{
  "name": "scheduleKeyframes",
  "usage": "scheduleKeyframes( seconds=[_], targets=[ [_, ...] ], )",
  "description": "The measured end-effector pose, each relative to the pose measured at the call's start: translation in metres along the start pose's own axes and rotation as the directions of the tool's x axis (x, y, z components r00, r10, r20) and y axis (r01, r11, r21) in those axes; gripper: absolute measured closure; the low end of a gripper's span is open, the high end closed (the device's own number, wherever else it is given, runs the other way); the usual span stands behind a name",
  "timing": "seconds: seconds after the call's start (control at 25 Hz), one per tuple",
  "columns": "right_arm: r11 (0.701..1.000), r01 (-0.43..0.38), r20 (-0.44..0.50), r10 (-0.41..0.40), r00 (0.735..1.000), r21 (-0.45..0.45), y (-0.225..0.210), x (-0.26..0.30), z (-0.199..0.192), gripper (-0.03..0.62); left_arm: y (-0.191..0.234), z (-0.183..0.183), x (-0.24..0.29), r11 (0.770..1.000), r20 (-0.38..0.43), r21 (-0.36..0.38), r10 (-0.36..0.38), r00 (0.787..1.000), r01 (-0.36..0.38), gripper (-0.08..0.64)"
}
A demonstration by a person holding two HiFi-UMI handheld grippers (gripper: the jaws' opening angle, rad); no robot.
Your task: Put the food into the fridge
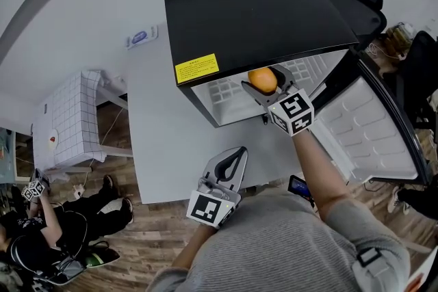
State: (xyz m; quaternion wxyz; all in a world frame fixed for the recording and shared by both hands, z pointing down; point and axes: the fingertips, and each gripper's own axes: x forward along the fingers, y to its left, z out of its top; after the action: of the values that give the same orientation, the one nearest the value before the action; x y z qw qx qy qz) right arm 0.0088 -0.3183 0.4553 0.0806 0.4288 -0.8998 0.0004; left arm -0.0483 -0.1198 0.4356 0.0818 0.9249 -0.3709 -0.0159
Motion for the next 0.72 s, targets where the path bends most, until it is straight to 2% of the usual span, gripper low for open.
scheduleKeyframes(
  seconds=[0.12, 0.28, 0.72],
  targets=[
    [1.000, 0.001, -0.002, -0.001, 1.000, -0.002, -0.003, 0.006, -0.002, 0.267, 0.001, -0.005, 0.000, 1.000, -0.018, 0.004, 0.002, 1.000, -0.002, 0.549],
    [1.000, 0.008, -0.016, -0.008, 1.000, -0.012, -0.008, 0.016, -0.007, 0.267, -0.001, 0.004, 0.002, 1.000, 0.024, 0.000, 0.003, 1.000, -0.003, 0.549],
    [1.000, 0.016, -0.092, -0.019, 0.996, -0.025, -0.022, 0.045, -0.029, 0.267, -0.001, -0.004, -0.001, 1.000, -0.006, -0.007, 0.016, 1.000, -0.016, 0.549]
  ],
)
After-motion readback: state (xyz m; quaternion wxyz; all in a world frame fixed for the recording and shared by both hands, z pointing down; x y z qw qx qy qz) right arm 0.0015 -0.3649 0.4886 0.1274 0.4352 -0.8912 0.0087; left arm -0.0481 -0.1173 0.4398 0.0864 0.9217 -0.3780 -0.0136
